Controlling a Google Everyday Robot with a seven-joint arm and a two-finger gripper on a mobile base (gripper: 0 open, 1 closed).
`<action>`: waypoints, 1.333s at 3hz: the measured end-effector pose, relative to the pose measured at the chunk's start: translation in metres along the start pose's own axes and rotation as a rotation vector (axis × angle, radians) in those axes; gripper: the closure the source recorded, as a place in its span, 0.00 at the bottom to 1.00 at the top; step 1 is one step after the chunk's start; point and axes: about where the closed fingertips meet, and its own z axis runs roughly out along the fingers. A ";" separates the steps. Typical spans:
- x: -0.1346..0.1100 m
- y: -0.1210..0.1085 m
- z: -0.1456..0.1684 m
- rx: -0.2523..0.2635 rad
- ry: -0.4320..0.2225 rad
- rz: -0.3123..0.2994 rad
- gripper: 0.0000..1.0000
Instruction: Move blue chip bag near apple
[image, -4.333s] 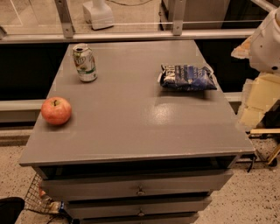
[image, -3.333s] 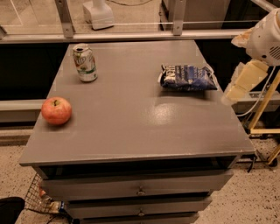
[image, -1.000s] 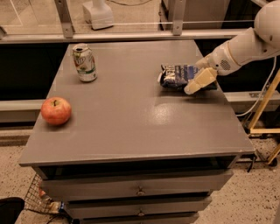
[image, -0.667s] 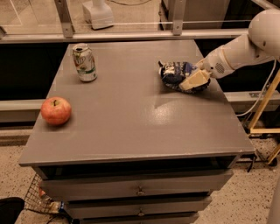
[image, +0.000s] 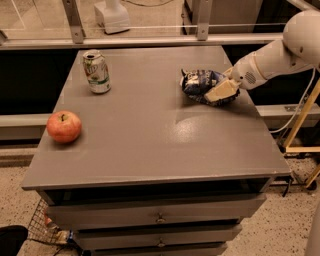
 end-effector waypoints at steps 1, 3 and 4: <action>-0.001 0.000 0.000 -0.001 0.000 0.000 1.00; -0.002 0.000 -0.001 -0.001 0.000 0.000 1.00; -0.002 0.000 -0.001 -0.001 0.000 0.000 1.00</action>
Offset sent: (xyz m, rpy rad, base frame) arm 0.0001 0.0005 0.0000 0.0002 0.0008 0.0009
